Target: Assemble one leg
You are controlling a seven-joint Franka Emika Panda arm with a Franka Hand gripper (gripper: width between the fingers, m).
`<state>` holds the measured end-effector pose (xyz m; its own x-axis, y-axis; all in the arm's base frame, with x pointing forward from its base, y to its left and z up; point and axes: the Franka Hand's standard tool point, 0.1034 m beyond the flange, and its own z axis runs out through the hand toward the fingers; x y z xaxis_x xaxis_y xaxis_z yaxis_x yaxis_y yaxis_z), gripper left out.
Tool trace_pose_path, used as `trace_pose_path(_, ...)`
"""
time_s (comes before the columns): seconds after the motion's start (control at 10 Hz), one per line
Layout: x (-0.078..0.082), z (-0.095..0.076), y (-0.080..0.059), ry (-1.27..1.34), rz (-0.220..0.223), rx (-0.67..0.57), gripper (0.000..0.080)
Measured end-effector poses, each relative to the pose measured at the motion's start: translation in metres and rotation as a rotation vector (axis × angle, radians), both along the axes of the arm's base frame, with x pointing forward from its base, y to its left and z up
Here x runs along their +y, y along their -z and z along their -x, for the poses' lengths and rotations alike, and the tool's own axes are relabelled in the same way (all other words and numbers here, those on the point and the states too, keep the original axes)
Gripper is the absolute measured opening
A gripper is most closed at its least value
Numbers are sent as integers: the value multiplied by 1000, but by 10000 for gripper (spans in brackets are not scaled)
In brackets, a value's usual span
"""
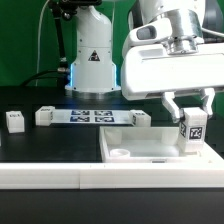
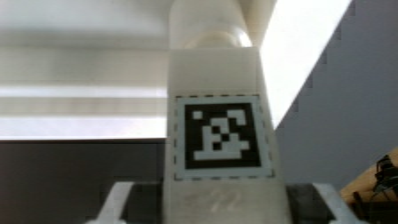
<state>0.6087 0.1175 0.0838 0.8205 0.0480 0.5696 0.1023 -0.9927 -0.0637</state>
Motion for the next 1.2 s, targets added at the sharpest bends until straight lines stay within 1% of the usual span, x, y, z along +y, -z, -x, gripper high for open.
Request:
trace_pose_path(0.2, 0, 0, 1, -1, -1, 13, 294)
trace_pose_path(0.3, 0, 0, 1, -1, -1, 13, 524)
trace_pose_path(0.4, 0, 0, 2, -1, -1, 13, 524)
trace_pose_path(0.5, 0, 0, 2, -1, -1, 13, 626)
trace_pose_path(0.9, 0, 1, 1, -3, -1, 25, 649)
trace_pose_path(1.1, 1, -2, -17, -9, -6, 41, 649)
trace_pose_path(1.2, 1, -3, -22, -12, -8, 63, 649)
